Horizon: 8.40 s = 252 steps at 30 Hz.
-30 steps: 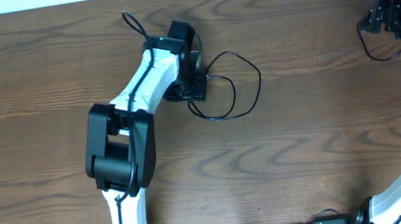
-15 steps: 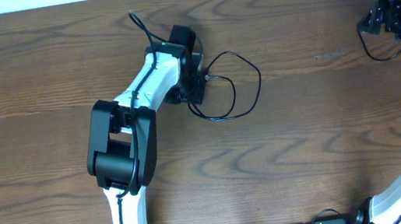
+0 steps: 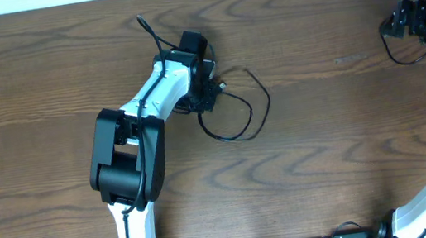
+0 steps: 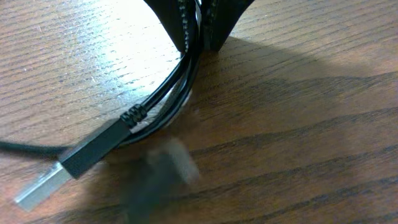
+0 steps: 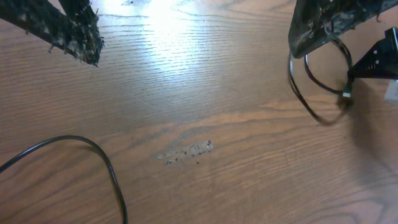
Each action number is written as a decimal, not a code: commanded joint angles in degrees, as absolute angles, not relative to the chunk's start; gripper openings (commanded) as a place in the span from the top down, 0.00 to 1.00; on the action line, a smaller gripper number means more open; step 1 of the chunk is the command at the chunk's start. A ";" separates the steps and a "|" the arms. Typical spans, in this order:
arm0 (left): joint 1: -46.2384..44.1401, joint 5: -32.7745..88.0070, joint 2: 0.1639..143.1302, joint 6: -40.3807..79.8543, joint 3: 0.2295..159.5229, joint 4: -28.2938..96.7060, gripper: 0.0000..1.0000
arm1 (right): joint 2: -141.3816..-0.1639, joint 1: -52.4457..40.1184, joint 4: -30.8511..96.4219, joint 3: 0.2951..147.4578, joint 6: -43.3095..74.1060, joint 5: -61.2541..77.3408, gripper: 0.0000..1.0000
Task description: Untangle cables
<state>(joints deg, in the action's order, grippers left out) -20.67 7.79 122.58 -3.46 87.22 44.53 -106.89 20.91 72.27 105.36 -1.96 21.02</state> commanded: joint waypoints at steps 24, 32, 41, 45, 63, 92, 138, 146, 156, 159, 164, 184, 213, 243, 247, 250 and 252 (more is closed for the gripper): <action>-20.58 17.56 84.90 11.31 89.38 32.16 0.93 | -106.06 3.46 67.68 105.62 -7.25 43.59 0.08; -20.58 22.11 82.39 11.73 89.38 32.93 0.93 | -106.06 -0.91 59.77 105.62 -20.29 62.52 0.13; -20.58 38.50 82.39 11.73 89.38 34.20 0.93 | -106.08 -9.23 57.56 105.62 -30.76 57.17 0.12; -20.58 43.42 82.39 11.75 89.38 34.59 0.93 | -106.08 -11.94 56.64 105.62 -30.96 55.40 0.13; -20.58 42.37 82.41 11.68 89.38 37.10 0.91 | -101.27 -7.73 39.46 108.62 0.49 40.97 0.99; -20.58 39.35 82.41 11.68 89.27 38.35 0.87 | -96.57 38.96 56.07 139.87 15.86 25.26 0.99; -20.58 37.89 85.10 11.73 89.25 38.37 0.87 | -127.72 43.18 69.65 139.83 8.67 18.28 0.53; -20.58 35.07 85.12 11.68 89.25 38.37 0.66 | -124.70 38.81 76.84 139.83 4.97 24.47 0.27; -20.58 19.84 85.12 11.70 89.25 38.65 0.10 | -114.02 24.23 85.52 139.83 -4.80 19.44 0.19; -20.58 18.35 85.12 11.70 89.25 39.16 0.07 | -111.09 19.49 87.00 139.83 -4.80 13.37 0.15; -20.58 18.33 85.12 11.70 89.25 40.29 0.07 | -106.00 12.91 88.92 139.83 -4.78 6.02 0.03; -20.58 18.33 85.12 11.70 89.25 40.29 0.06 | -85.19 8.14 97.25 139.83 -4.78 5.21 0.01; -20.58 18.33 85.12 11.70 89.25 40.29 0.05 | -58.59 8.14 57.45 89.06 -5.67 7.35 0.01; -20.58 18.33 85.12 11.70 89.25 40.29 0.05 | -7.73 0.43 2.92 8.58 -13.02 7.84 0.01; -20.58 18.33 85.12 11.70 89.25 40.29 0.05 | -2.92 0.05 0.86 3.36 -12.97 7.70 0.01; -20.58 18.35 85.12 11.70 89.25 40.29 0.05 | -0.89 -0.73 1.04 1.72 -12.95 6.35 0.01; -20.58 18.35 85.12 11.70 89.25 40.29 0.05 | -0.25 -0.99 1.02 0.89 -13.13 5.67 0.01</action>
<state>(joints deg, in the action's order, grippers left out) -20.67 18.94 84.71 11.99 89.38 40.27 -1.76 -0.16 1.43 2.17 -12.43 7.46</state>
